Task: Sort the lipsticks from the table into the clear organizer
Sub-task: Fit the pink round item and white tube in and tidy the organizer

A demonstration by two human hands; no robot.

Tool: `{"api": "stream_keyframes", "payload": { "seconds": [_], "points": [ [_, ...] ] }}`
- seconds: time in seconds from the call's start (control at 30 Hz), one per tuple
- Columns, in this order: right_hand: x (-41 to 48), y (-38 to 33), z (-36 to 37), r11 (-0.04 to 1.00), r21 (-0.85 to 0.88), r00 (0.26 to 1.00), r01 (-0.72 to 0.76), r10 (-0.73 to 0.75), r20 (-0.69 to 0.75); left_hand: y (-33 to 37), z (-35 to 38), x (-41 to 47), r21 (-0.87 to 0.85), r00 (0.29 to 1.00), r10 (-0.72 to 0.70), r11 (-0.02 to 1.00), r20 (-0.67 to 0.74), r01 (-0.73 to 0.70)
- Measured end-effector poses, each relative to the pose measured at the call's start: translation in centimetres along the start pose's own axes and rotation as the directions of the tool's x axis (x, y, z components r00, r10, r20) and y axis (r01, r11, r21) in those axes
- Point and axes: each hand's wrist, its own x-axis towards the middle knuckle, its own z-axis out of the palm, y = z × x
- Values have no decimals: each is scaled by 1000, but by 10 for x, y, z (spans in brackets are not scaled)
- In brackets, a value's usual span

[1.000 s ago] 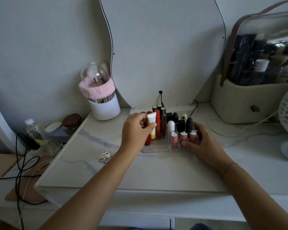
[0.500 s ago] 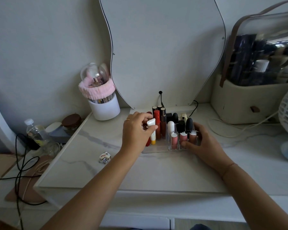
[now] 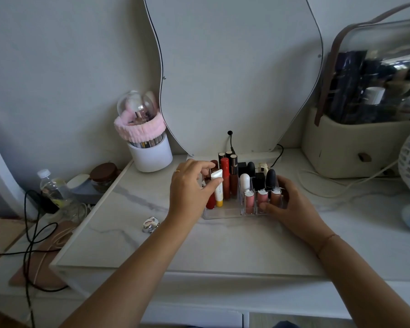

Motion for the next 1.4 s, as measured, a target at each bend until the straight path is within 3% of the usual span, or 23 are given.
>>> {"api": "stream_keyframes", "payload": {
  "seconds": [0.1,0.33,0.47,0.63,0.77,0.83,0.97,1.1,1.23,1.4],
  "points": [
    [-1,-2,-1,1000,17,1000,1,-1,8,-9,-11,-2,-15,999,-41,999,-16,40],
    [-1,-4,-1,1000,7,1000,10,-10,12,-24,-24,-23,17,993,-84,996,88,83],
    [-1,-2,-1,1000,0,1000,11,-11,15,-52,-50,-42,2,968,-249,969,38,249],
    [0,1,0,1000,-4,1000,20,-20,6,-86,-81,-71,105,914,-352,936,202,337],
    [1,1,0,999,-50,1000,16,-17,-7,-99,-95,-78,-4,837,-403,900,370,436],
    [1,1,0,998,-60,1000,13,-13,-9,-103,-98,-78,36,828,-405,904,387,426],
    [1,1,-1,998,-66,1000,10,-11,-5,-101,-92,-75,151,857,-412,911,309,383],
    [1,2,-1,997,-74,1000,23,-24,-15,-97,-85,-71,140,868,-447,894,217,425],
    [2,3,-1,999,-46,1000,21,-21,-3,-89,-84,-60,45,879,-465,885,106,463],
    [2,3,0,999,-28,1000,19,-19,-8,-59,-82,-31,-163,915,-400,900,62,404]
  ]
}}
